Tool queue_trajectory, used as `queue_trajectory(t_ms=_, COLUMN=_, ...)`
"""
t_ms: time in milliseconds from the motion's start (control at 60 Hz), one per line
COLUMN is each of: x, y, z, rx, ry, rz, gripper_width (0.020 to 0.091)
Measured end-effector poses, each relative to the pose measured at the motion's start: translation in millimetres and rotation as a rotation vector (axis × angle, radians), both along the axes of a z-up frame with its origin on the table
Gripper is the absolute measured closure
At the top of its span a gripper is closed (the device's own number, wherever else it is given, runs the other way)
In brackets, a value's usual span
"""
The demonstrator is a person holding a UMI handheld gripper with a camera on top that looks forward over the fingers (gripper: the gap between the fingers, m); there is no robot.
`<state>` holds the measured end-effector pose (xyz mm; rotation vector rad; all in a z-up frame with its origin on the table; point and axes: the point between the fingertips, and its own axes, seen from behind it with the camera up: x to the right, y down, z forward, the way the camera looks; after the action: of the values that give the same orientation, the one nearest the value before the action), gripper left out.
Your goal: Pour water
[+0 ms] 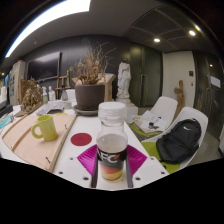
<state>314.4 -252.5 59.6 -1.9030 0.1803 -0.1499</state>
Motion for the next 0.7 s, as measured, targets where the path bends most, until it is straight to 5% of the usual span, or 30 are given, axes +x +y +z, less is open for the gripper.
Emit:
queue_trajectory(t_ms=167, x=2.3, y=2.9, z=0.2, rx=0.008, ry=-0.001, rz=-0.010, gripper_width=0.0833)
queue_trajectory(t_ms=283, x=0.6, y=5.4, z=2.0, rx=-0.033, ry=-0.045, rz=-0.011, gripper_width=0.0860)
queue_trajectory(t_ms=483, x=18.3, y=24.8, z=76.9, rx=-0.011, ry=-0.283, rz=-0.076, gripper_width=0.0860)
queue_trajectory(t_ms=700, x=-7.6, y=84.8, z=161.3, rx=0.000, ry=-0.772, rz=-0.037, gripper_width=0.0859)
